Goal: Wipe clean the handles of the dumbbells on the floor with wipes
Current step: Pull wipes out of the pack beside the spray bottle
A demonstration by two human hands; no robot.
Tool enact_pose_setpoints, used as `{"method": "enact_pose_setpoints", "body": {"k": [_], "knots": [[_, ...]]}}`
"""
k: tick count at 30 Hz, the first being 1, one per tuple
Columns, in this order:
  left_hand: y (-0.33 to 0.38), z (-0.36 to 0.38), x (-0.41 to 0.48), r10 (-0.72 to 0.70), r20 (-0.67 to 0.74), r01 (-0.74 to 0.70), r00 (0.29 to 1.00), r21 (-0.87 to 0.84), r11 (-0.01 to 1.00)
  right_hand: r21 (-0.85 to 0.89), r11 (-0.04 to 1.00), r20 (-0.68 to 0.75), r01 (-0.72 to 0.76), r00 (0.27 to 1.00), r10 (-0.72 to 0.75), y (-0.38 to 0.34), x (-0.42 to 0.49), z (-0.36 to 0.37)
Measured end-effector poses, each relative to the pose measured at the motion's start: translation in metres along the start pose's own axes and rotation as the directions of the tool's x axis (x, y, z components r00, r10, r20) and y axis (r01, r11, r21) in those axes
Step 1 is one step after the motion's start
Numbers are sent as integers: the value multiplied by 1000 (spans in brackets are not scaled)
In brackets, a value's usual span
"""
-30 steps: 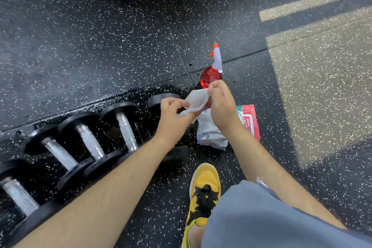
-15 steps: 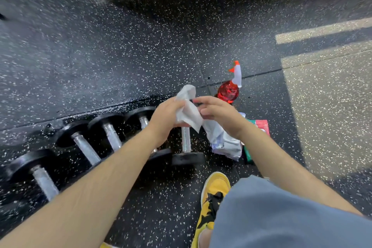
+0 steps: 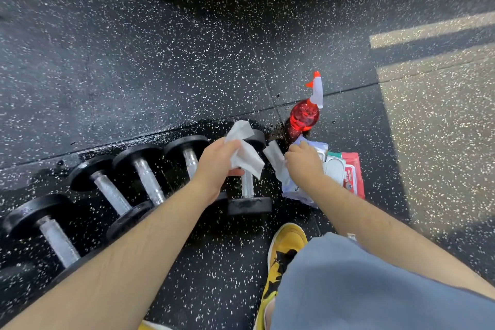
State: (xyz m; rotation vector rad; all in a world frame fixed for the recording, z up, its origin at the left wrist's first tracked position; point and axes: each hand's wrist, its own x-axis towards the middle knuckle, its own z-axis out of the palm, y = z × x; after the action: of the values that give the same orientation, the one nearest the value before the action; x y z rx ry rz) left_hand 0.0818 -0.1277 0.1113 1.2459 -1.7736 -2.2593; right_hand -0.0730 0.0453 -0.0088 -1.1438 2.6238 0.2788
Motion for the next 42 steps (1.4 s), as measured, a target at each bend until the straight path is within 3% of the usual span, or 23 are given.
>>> {"method": "enact_pose_setpoints", "body": {"k": [2, 3, 4, 6, 8, 10, 12, 14, 15, 17, 19, 20, 21, 22, 23, 25, 27, 29, 34, 36, 40, 42], "knots": [[-3, 1, 2, -9, 5, 9, 1000, 11, 1000, 155, 985, -104, -71, 991, 88, -1, 2, -6], [-4, 2, 3, -12, 0, 12, 1000, 11, 1000, 324, 938, -169, -122, 968, 184, -1, -2, -13], [-5, 2, 5, -14, -6, 14, 1000, 14, 1000, 524, 838, -211, -153, 930, 302, 1, -10, -21], [-5, 6, 7, -8, -4, 8, 1000, 22, 1000, 835, 536, -219, -125, 818, 532, 9, -32, -40], [-5, 13, 8, -4, 10, 4, 1000, 28, 1000, 947, 308, -161, -92, 693, 702, 22, -59, -56], [-6, 21, 7, -4, 10, 4, 1000, 28, 1000, 968, 218, -98, -121, 620, 778, 38, -79, -57], [-6, 31, 5, -12, 15, 12, 1000, 35, 999, 912, 223, 84, -345, 689, 720, 54, -89, -45], [-6, 41, 3, -20, 23, 19, 1000, 32, 999, 762, 302, 338, -573, 750, 569, 61, -95, -30], [-4, 45, 0, -23, 26, 23, 999, 20, 1000, 701, 357, 391, -617, 752, 531, 61, -98, -25], [-1, 50, -2, -22, 32, 21, 999, 18, 1000, 593, 497, 292, -634, 744, 600, 57, -98, -20], [1, 50, -4, -14, 35, 13, 999, 43, 999, 517, 629, 39, -580, 750, 660, 48, -93, -23], [0, 48, -2, -15, 31, 12, 999, 76, 997, 559, 667, -80, -493, 768, 635, 41, -89, -28], [1, 47, -2, -17, 36, 13, 999, 109, 994, 656, 654, -138, -375, 793, 593, 33, -83, -38], [2, 44, -2, -19, 39, 14, 999, 134, 991, 785, 564, -123, -257, 827, 548, 25, -76, -48], [3, 41, -1, -25, 47, 18, 999, 144, 989, 898, 395, -19, -195, 879, 476, 13, -69, -63], [0, 36, 0, -27, 74, 18, 997, 114, 993, 961, 10, 269, -278, 938, 220, -10, -55, -89], [2, 31, -1, -20, 114, 12, 993, 70, 997, 895, -134, 433, -426, 901, 25, -27, -42, -101], [5, 22, -4, -19, 119, 11, 993, 65, 998, 874, -218, 435, -434, 899, -47, -38, -37, -102], [9, -4, -9, -13, 87, 2, 996, 127, 992, 892, -264, 332, -366, 929, -164, -50, -38, -101], [7, -12, -5, 17, 58, -25, 998, 143, 989, 902, -262, 316, -342, 939, -137, -55, -37, -106], [2, -20, -3, 105, -27, -95, 994, 250, 964, 960, -121, 256, -254, 967, 1, -63, -36, -118], [2, -26, -8, 104, -92, -78, 990, 254, 964, 972, -55, 231, -230, 973, 3, -64, -38, -129]]}}
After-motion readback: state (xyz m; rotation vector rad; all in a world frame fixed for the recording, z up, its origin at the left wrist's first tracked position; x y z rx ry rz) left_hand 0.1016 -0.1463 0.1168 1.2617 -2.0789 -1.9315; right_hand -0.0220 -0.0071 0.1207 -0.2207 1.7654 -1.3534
